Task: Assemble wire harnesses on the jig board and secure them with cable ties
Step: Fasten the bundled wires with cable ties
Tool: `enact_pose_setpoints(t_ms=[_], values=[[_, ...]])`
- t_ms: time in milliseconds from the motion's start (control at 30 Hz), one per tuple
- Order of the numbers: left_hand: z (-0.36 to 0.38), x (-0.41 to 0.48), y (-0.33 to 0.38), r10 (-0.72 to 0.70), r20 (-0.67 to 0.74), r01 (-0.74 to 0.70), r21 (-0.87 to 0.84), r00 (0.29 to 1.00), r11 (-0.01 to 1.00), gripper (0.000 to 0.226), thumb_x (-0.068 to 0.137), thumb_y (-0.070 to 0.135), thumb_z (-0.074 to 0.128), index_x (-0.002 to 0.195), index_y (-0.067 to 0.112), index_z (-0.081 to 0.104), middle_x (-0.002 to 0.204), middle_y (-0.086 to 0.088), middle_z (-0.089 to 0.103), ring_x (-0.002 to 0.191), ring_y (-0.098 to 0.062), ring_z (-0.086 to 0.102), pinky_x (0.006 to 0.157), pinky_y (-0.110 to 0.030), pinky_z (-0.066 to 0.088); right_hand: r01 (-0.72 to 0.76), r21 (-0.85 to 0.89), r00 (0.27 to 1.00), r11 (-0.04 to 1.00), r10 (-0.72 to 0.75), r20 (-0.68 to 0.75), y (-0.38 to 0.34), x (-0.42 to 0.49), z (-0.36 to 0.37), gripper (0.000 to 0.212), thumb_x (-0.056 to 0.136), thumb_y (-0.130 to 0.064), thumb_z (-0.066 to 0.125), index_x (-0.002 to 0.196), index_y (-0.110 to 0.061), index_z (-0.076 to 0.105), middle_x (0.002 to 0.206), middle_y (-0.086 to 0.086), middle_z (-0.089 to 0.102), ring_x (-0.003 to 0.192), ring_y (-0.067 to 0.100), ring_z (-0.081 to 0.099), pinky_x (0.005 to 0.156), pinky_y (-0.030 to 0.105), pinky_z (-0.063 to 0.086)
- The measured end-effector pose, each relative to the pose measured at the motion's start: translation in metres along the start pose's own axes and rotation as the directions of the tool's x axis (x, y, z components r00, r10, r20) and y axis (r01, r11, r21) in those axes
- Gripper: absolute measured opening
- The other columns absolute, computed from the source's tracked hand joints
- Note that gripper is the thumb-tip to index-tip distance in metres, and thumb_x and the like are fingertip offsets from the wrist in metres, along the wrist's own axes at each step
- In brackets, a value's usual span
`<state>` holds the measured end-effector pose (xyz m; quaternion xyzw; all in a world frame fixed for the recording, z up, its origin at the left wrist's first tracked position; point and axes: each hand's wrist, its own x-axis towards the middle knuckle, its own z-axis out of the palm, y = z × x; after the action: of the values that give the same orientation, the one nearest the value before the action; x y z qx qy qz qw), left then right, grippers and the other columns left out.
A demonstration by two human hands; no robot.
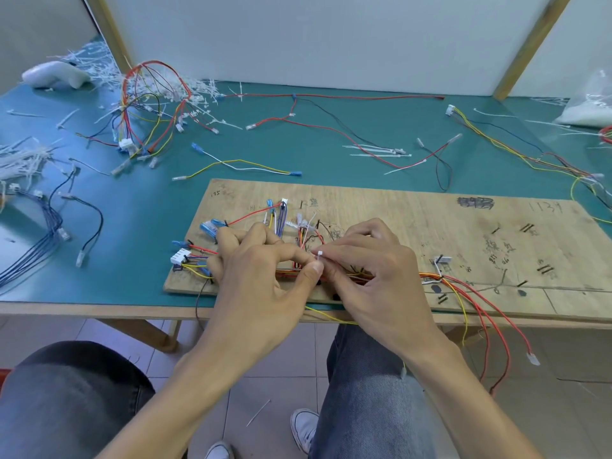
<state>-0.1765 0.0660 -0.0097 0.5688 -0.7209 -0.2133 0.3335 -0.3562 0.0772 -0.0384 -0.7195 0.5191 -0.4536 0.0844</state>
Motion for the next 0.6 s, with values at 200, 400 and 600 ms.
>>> enact_pose_setpoints(t_ms=[200,400,600], values=[[-0.0026,0.0004,0.0010,0.009,0.010,-0.009,-0.012,1.000,1.000,0.009,0.089,0.054,0.073,0.082,0.048,0.074,0.091,0.015,0.053,0.106,-0.019,0.035,0.088,-0.043,0.029,-0.006,-0.006,1.000,1.000,0.006,0.008,-0.0004,0.0007,0.0007,0.009,0.093,-0.017,0.080,0.099,-0.022,0.085,0.094,-0.018,0.077,0.096,0.020,0.058,0.079,0.052,0.050],[-0.0036,0.0030,0.0016,-0.011,0.041,0.011,-0.014,0.999,1.000,0.012,0.087,0.055,0.072,0.079,0.045,0.075,0.090,0.014,0.053,0.107,-0.020,0.036,0.088,-0.043,0.029,-0.004,-0.012,1.000,1.000,0.004,0.016,-0.0005,0.0006,0.0008,0.010,0.093,-0.018,0.080,0.100,-0.024,0.084,0.094,-0.018,0.077,0.096,0.020,0.058,0.081,0.053,0.049],[-0.0043,0.0053,0.0003,-0.040,0.050,0.042,-0.030,0.998,0.999,0.014,0.086,0.055,0.071,0.079,0.044,0.076,0.089,0.015,0.054,0.107,-0.019,0.036,0.094,-0.046,0.031,0.026,-0.026,1.000,0.999,-0.026,0.010,0.0003,-0.0001,0.0022,0.009,0.094,-0.018,0.078,0.099,-0.022,0.084,0.094,-0.019,0.075,0.095,0.021,0.056,0.079,0.054,0.048]])
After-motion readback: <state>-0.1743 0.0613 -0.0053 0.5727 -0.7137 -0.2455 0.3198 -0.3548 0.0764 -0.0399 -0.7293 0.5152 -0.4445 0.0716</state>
